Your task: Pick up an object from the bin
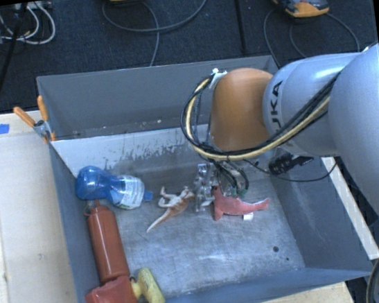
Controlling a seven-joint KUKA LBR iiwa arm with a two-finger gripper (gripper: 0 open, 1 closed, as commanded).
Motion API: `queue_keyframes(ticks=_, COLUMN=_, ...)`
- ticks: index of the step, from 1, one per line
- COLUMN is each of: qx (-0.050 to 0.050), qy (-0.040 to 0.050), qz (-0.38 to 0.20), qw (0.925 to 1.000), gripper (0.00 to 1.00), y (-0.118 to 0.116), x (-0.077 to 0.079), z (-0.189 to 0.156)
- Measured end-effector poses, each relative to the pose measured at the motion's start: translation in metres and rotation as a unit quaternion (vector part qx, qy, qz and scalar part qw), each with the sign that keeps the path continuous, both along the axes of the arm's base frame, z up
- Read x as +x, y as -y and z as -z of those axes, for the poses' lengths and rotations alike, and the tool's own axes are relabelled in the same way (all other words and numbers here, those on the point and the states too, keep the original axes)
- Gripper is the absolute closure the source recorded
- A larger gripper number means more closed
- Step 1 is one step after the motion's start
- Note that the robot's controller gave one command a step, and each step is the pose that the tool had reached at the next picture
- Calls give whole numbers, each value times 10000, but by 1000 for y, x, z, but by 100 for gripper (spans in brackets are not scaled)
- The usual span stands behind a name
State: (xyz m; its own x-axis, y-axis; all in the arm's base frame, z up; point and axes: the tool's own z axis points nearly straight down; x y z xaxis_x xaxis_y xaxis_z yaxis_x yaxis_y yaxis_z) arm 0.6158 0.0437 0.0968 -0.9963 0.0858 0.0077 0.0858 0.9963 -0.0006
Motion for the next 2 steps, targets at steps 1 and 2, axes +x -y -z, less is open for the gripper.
queue_keyframes(ticks=1, qx=2, qy=33, qz=-1, qw=10000, gripper=100, y=0, x=2, z=-17)
queue_keyframes(ticks=2, qx=1, qy=11, qz=-1, qw=10000, gripper=100, y=0, x=1, z=-35)
